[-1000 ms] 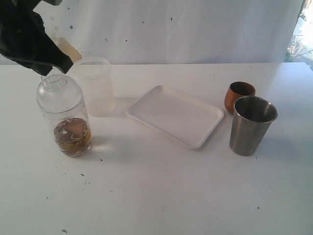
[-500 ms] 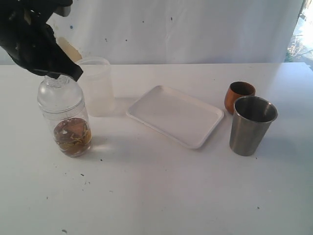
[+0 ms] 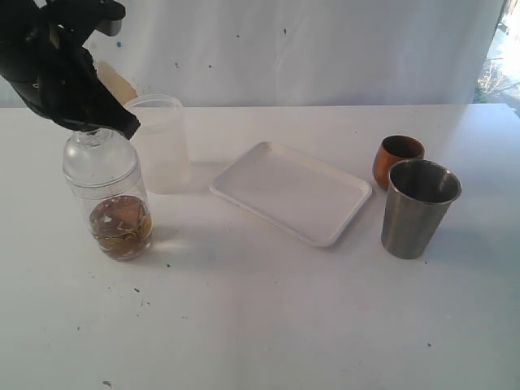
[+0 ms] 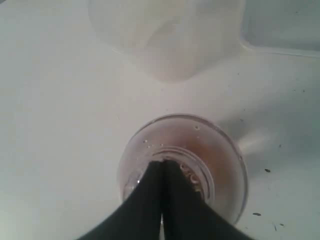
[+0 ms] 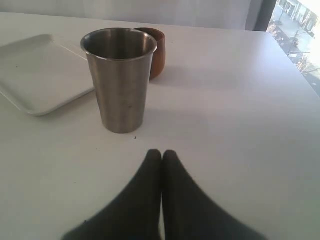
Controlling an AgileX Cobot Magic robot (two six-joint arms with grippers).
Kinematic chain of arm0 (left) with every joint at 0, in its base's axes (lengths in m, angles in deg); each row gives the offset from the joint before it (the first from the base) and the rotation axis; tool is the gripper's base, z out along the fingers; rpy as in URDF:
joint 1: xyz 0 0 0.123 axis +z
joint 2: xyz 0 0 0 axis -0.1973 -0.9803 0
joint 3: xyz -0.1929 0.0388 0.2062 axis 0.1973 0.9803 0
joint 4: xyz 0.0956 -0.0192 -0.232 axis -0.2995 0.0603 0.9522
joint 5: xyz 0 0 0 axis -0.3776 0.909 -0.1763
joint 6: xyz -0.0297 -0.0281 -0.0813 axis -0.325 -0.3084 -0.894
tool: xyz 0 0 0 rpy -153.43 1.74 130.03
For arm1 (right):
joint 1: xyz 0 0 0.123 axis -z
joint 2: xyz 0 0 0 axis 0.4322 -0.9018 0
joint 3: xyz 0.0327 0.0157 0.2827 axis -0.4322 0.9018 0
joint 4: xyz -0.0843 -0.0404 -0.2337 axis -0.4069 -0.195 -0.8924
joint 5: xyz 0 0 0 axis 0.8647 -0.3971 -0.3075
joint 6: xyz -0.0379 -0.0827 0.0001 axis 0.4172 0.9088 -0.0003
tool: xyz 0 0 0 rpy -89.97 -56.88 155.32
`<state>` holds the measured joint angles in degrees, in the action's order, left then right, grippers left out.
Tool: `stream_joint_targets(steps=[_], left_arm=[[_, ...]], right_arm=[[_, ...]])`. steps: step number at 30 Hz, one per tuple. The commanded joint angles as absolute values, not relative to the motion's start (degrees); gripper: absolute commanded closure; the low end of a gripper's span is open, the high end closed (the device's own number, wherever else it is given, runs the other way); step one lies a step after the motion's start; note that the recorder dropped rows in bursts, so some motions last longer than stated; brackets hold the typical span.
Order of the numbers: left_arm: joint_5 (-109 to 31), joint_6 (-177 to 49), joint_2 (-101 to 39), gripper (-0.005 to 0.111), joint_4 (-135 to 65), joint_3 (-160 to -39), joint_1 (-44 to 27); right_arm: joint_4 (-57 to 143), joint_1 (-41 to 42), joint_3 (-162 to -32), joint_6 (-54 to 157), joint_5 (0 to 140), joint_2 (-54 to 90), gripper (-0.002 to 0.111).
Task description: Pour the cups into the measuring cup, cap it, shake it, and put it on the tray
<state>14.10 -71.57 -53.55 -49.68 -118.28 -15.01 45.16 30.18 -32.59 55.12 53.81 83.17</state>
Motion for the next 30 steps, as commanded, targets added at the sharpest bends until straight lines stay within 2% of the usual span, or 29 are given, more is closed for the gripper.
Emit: stream_joint_targets(steps=[1,14,30], left_arm=[[15.1,-72.0,-53.45,0.106,-50.88,-118.07,-15.06],[11.38,-72.11,-48.91,0.106,-50.93,-118.07,-15.06],[11.72,-72.11,-52.37,0.106,-50.29,-113.79,-15.06]], right_arm=[[44.82,30.45,-32.29,54.74,54.4,83.41,0.108],[44.82,30.45,-32.29,54.74,54.4,83.41,0.108],[44.82,30.45,-32.29,54.74,54.4,83.41,0.108]])
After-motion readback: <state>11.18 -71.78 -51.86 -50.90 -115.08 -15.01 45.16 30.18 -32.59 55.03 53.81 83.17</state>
